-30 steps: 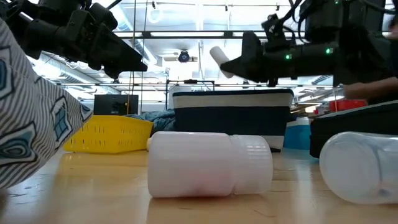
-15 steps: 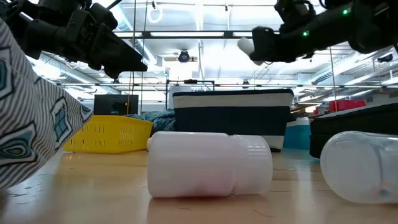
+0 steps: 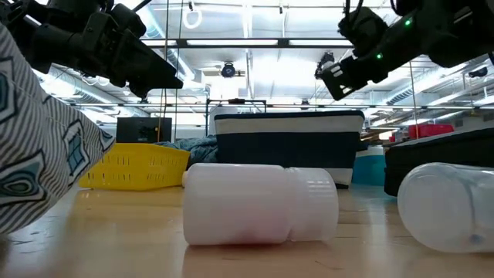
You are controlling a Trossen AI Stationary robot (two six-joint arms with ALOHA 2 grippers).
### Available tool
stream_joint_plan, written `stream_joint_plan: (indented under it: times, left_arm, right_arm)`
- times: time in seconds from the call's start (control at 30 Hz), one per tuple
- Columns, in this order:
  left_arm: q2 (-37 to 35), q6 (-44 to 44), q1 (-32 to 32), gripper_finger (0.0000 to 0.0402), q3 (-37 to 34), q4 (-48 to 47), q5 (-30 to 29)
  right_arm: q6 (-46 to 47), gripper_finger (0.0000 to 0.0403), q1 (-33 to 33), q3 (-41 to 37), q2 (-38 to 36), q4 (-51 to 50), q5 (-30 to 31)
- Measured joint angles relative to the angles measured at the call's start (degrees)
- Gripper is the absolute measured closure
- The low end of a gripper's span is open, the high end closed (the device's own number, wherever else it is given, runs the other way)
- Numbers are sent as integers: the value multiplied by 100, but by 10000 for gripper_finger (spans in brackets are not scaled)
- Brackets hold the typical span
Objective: Pick & place medical supplies in basket/bin
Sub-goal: Put the bottom white rolled gauze into the blue bin
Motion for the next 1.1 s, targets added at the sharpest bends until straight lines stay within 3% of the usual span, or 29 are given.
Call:
stream_joint_plan:
  times: [0.6, 1.1]
  left_arm:
    - [2, -83, -4, 141, 0, -106, 2]
    - [1, -166, -7, 141, 0, -98, 3]
  right_arm:
    - [-1176, 365, -1567, -282, -324, 125, 5]
    - [-312, 365, -2445, -1152, -586, 160, -22]
